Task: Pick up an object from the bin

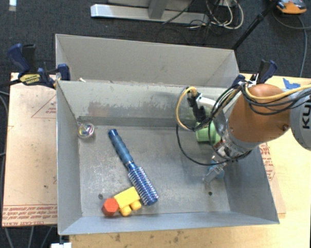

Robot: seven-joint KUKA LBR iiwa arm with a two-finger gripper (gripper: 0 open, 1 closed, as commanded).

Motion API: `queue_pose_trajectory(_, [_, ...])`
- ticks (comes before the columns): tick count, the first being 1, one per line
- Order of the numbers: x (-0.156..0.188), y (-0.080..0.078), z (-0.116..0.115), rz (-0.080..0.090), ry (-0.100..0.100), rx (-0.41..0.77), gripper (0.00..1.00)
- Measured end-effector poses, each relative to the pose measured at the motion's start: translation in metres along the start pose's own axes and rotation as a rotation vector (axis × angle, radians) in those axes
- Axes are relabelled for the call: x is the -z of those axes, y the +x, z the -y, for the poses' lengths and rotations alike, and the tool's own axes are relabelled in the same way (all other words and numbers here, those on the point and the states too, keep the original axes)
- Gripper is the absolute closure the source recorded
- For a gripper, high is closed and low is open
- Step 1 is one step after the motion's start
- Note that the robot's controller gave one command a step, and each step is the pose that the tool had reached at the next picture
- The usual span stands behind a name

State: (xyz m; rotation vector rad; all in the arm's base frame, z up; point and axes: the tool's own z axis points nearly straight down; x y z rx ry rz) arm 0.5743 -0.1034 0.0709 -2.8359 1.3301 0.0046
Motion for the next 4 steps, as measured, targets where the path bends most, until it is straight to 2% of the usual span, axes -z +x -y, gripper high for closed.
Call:
queue_pose_trajectory(1, [-0.001,0.003,-0.003,-0.004,-0.004,-0.004,1.00])
queue_pose_trajectory(2, [0.044,0.013,0.027,-0.008,-0.001,-0.008,1.00])
queue_pose_trajectory(3, [0.031,0.008,0.074,-0.001,-0.008,0.005,1.00])
queue_pose_trajectory(4, [0.139,-0.004,0.077,-0.010,0.001,-0.002,1.00])
